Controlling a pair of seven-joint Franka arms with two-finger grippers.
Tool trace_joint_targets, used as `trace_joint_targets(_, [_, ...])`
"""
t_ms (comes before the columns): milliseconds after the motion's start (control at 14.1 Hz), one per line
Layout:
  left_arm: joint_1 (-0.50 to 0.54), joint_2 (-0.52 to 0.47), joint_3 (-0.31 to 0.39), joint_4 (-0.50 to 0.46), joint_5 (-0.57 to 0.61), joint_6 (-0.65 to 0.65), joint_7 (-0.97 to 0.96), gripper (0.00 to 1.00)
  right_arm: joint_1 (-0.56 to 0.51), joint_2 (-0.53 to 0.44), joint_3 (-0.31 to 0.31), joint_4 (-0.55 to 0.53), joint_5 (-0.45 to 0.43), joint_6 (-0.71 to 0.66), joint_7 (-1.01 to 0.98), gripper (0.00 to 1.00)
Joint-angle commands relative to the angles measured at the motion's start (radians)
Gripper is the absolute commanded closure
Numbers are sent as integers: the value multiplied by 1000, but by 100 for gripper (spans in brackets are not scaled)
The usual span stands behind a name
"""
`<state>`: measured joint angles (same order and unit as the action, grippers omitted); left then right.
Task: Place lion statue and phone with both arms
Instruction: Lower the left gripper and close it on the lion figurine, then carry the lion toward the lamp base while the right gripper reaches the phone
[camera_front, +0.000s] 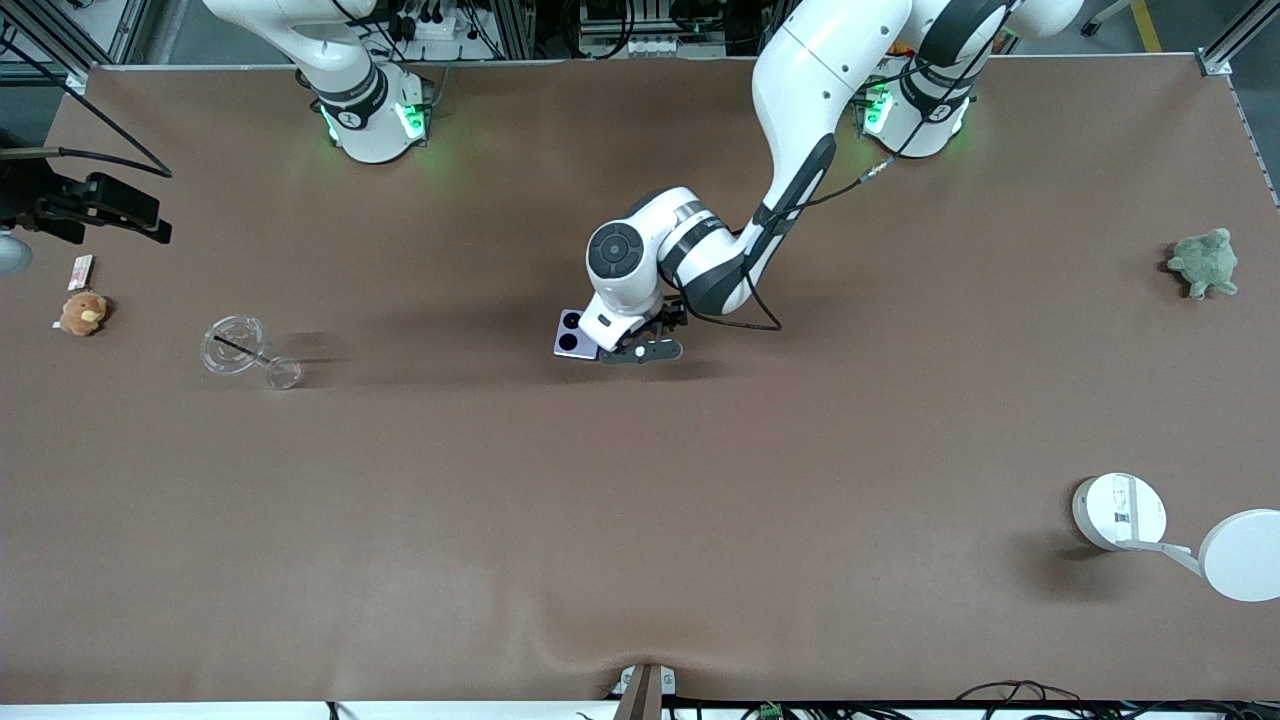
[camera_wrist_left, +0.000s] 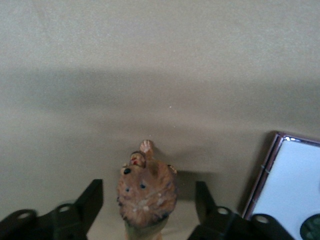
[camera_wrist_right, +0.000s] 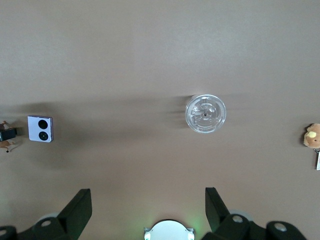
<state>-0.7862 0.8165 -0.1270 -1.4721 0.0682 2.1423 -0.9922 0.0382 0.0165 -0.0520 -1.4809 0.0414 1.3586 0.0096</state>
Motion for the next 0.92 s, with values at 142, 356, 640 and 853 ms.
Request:
trace_joint_targets(142, [4, -26, 6, 26, 15, -10, -34, 100, 32, 69, -5, 21, -17, -15, -8, 0])
trace_joint_targets(356, [73, -126, 6, 27, 13, -82, -36, 100, 37, 88, -3, 22, -3, -16, -1, 0])
trace_joint_targets(640, [233, -255, 7, 26, 15, -200, -39, 100, 103, 117, -2, 20, 47, -12, 74, 0])
trace_joint_targets(853, [391, -277, 12, 27, 27, -286, -26, 100, 127, 163, -2, 17, 181, 35, 211, 0])
